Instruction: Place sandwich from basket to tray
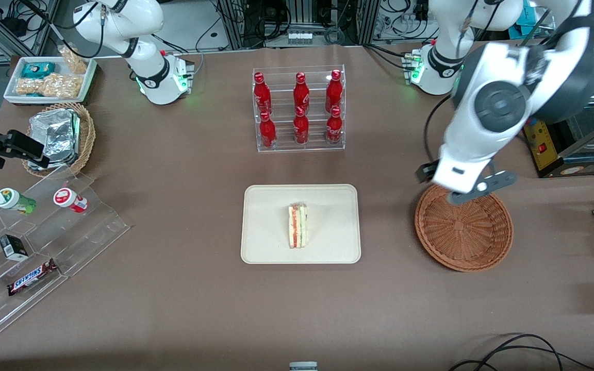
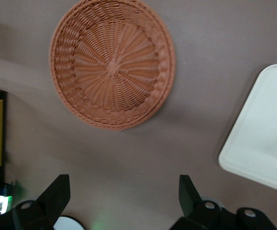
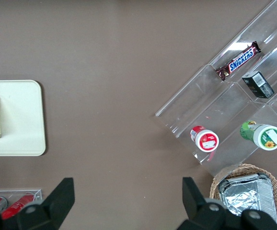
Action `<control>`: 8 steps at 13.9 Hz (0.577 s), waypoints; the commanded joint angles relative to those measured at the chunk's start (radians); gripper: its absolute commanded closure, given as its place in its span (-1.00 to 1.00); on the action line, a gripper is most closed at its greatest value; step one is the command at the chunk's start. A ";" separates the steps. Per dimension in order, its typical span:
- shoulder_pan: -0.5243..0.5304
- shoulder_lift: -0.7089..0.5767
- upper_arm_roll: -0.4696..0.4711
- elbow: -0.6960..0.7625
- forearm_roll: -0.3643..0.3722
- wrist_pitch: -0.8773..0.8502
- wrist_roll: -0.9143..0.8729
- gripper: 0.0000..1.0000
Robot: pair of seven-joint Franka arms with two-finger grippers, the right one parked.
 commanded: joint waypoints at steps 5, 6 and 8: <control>0.114 -0.222 -0.016 -0.159 -0.007 -0.066 0.228 -1.00; 0.170 -0.225 -0.033 -0.158 -0.039 -0.066 0.276 -1.00; 0.272 -0.246 -0.069 -0.147 -0.080 -0.070 0.441 -1.00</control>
